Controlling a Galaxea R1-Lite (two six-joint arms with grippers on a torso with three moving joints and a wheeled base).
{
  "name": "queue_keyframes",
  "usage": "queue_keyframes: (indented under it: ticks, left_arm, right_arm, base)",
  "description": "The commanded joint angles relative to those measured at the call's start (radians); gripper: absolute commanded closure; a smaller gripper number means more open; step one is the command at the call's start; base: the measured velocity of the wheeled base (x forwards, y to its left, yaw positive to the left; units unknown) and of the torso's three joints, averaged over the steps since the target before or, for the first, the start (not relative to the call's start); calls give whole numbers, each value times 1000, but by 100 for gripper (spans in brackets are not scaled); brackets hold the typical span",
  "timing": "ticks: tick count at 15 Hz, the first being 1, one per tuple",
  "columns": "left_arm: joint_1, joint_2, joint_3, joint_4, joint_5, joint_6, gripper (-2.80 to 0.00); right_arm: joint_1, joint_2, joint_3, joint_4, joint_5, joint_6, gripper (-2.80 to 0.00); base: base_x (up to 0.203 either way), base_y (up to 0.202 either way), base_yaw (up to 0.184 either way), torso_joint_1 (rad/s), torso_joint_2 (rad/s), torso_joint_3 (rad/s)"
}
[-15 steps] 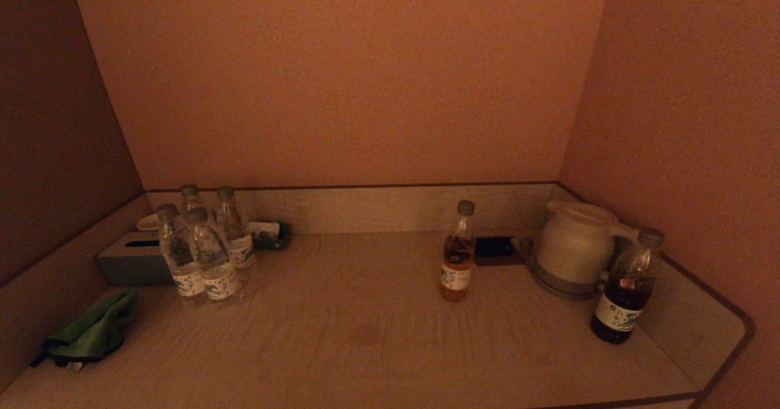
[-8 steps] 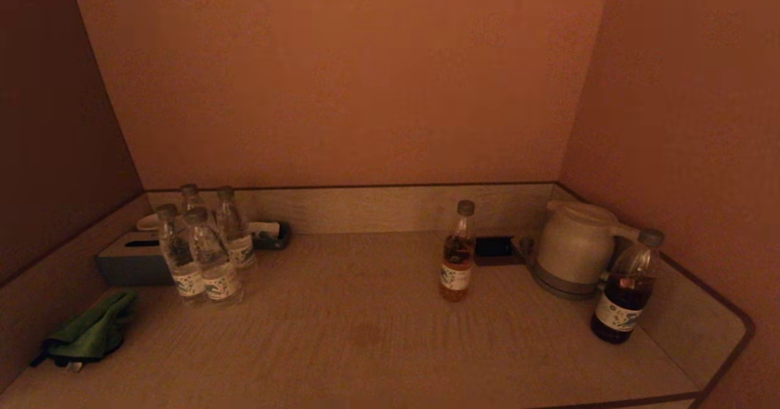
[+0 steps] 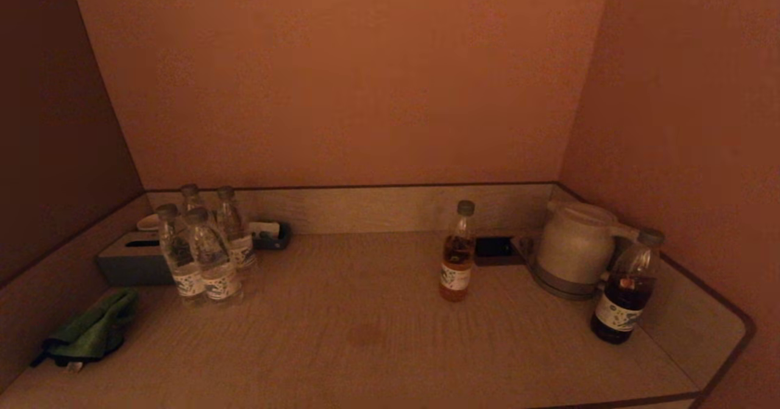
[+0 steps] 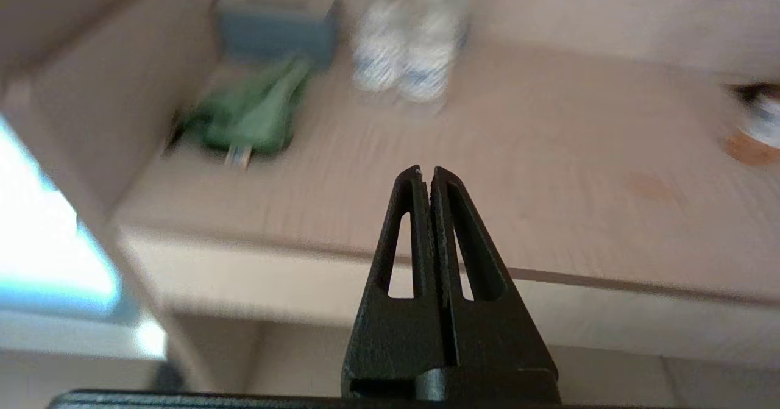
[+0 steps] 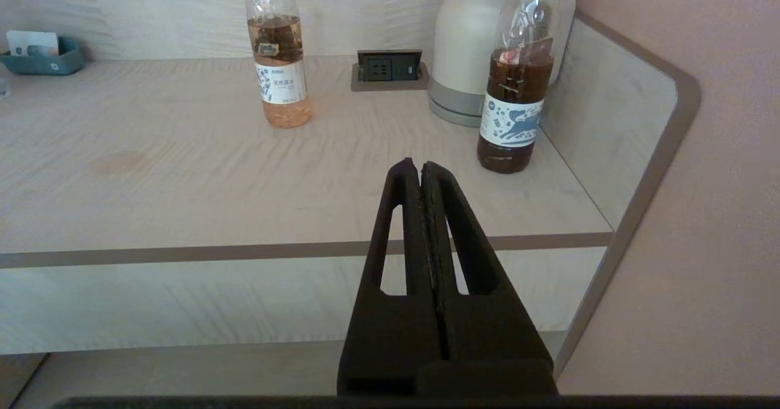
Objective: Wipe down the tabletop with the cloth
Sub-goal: Pick up the tablecloth
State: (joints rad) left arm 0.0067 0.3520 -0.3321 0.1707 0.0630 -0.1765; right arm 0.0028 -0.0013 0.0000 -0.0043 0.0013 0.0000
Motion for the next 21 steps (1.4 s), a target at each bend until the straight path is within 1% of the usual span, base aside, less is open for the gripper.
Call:
queue_keyframes:
  ticks: [1, 3, 6, 8, 10, 12, 14, 15, 16, 18, 21]
  left_arm:
    - [14, 398, -123, 9, 64, -71, 0]
    - [51, 715, -260, 20, 122, -120, 0]
    - [128, 1142, -521, 79, 189, -166, 0]
    - [175, 1370, -732, 158, 216, -188, 0]
    - [225, 1546, -924, 262, 232, -207, 0]
    - [271, 1660, -1026, 349, 231, -225, 0]
    - [303, 1758, -1062, 377, 213, -223, 0]
    - [317, 1786, -1078, 385, 202, -211, 0]
    - [320, 1809, -1077, 382, 188, -171, 0]
    - [320, 1815, -1088, 381, 153, -128, 0]
    - [320, 1816, -1133, 380, 150, -101, 0]
  right_arm:
    - [0, 1, 0, 0, 0, 0, 0]
    - [0, 1, 0, 0, 0, 0, 0]
    - [0, 1, 0, 0, 0, 0, 0]
    - [0, 1, 0, 0, 0, 0, 0]
    - [0, 1, 0, 0, 0, 0, 0]
    - [0, 1, 0, 0, 0, 0, 0]
    - [0, 1, 0, 0, 0, 0, 0]
    - [0, 1, 0, 0, 0, 0, 0]
    - [0, 1, 0, 0, 0, 0, 0]
    - [0, 1, 0, 0, 0, 0, 0]
    - [0, 1, 0, 0, 0, 0, 0]
  base:
    - [0, 0, 0, 0, 0, 0]
    - [0, 0, 0, 0, 0, 0]
    - [0, 0, 0, 0, 0, 0]
    - [0, 0, 0, 0, 0, 0]
    - [0, 0, 0, 0, 0, 0]
    - [0, 0, 0, 0, 0, 0]
    - [0, 0, 0, 0, 0, 0]
    - [0, 0, 0, 0, 0, 0]
    - [0, 0, 0, 0, 0, 0]
    - [0, 0, 0, 0, 0, 0]
    - [0, 0, 0, 0, 0, 0]
